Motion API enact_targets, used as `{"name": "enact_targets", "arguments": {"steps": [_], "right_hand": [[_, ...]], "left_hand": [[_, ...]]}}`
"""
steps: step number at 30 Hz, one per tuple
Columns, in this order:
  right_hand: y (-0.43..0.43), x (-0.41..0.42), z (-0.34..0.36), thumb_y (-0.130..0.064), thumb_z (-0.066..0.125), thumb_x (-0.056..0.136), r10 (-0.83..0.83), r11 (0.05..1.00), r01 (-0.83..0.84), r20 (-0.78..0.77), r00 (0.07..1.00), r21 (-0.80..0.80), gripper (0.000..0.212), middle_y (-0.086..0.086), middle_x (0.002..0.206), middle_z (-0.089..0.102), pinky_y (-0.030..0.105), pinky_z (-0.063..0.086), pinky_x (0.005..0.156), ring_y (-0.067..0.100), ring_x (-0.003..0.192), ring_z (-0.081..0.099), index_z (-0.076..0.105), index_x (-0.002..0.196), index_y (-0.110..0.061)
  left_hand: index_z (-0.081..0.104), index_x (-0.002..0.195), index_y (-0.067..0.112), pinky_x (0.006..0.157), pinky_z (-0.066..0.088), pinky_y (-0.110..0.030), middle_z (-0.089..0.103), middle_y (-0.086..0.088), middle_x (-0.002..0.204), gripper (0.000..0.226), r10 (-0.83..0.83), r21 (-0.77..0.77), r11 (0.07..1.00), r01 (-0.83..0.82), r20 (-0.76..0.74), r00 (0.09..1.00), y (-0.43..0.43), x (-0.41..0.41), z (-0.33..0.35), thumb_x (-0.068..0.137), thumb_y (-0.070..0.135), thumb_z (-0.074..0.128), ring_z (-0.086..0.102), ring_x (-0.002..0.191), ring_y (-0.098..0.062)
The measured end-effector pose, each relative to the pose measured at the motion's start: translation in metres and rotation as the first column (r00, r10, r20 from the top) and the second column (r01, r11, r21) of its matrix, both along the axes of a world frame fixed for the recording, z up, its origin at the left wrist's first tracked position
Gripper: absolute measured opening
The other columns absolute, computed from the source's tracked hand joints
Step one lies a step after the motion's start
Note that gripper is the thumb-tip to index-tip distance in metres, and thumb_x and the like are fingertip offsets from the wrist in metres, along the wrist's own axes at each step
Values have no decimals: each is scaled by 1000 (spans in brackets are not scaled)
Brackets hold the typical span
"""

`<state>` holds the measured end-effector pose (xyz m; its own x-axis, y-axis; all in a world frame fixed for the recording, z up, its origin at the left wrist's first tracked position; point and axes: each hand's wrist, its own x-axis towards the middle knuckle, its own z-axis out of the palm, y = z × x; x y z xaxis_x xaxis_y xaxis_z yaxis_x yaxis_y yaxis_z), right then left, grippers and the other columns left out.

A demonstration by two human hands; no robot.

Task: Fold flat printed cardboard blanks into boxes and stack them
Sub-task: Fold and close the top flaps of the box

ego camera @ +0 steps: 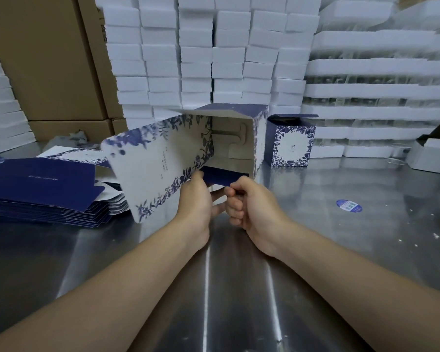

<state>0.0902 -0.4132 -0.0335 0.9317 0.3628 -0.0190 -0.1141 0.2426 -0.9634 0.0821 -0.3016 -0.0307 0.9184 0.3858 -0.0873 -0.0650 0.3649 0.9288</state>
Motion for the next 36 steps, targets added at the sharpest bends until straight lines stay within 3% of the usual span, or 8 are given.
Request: {"name": "enact_targets", "arguments": {"steps": [7, 12, 16, 22, 24, 27, 31, 36], "right_hand": [[2, 1, -1, -23, 55, 97, -1, 997, 3, 29, 1000, -74, 24, 0, 55, 46, 24, 30, 46, 13, 46, 38, 60, 74, -16], [-2, 3, 4, -23, 67, 93, -29, 998, 27, -40, 999, -58, 13, 6, 80, 71, 26, 47, 50, 14, 59, 61, 70, 97, -12], [-8, 6, 8, -32, 55, 97, -178, 984, 180, -100, 979, 12, 25, 9, 104, 70, 27, 52, 53, 21, 79, 65, 68, 107, -14], [-15, 16, 20, -64, 35, 107, -399, 916, 396, 222, 890, 61, 52, -8, 109, 70, 36, 50, 89, 15, 101, 63, 70, 103, -26], [-18, 17, 20, -70, 38, 102, -390, 917, 395, 306, 869, 46, 54, -17, 104, 72, 32, 46, 93, 5, 102, 63, 73, 106, -29], [-19, 17, 13, -73, 53, 88, -325, 923, 383, 483, 813, -23, 52, -16, 107, 73, 28, 45, 94, -4, 103, 64, 73, 109, -29], [-19, 20, 3, -74, 62, 82, -278, 901, 423, 628, 727, -91, 52, -9, 117, 68, 29, 45, 101, 9, 118, 60, 68, 113, -33], [-23, 18, 3, -78, 58, 83, -185, 866, 463, 738, 649, -190, 57, -22, 123, 61, 5, 35, 93, -1, 123, 54, 61, 123, -38]], "left_hand": [[63, 89, 8, 52, 54, -32, 67, -7, 60, 40, -130, -67, 990, 125, -69, 989, 0, -1, 3, 108, 41, 49, 62, 48, -22], [62, 102, 18, 79, 65, -45, 74, -15, 118, 27, -13, -199, 980, 11, -7, 1000, 10, 3, 8, 112, 36, 45, 75, 97, -32], [60, 108, 19, 80, 64, -56, 69, -11, 116, 23, 51, -221, 974, -42, 38, 998, 23, 2, 14, 114, 31, 42, 70, 106, -35], [68, 105, 35, 85, 63, -52, 73, 5, 115, 27, 37, 11, 999, -39, 93, 995, 32, -1, 11, 114, 28, 43, 68, 110, -19], [70, 105, 35, 78, 63, -46, 75, 9, 106, 29, 28, 34, 999, -31, 81, 996, 32, -1, 11, 113, 27, 43, 69, 104, -17], [70, 115, 31, 81, 64, -50, 72, -1, 125, 22, -8, 87, 996, 0, 90, 996, 31, -2, 7, 111, 28, 48, 68, 118, -24], [81, 95, 35, 71, 66, -50, 82, 3, 106, 33, -24, 50, 999, 19, 88, 996, 27, -5, 14, 88, 65, 67, 77, 100, -22], [79, 85, 51, 81, 66, -52, 82, 10, 94, 32, -105, 108, 990, 92, 123, 987, 29, -2, 13, 68, 75, 68, 78, 100, -21]]}}
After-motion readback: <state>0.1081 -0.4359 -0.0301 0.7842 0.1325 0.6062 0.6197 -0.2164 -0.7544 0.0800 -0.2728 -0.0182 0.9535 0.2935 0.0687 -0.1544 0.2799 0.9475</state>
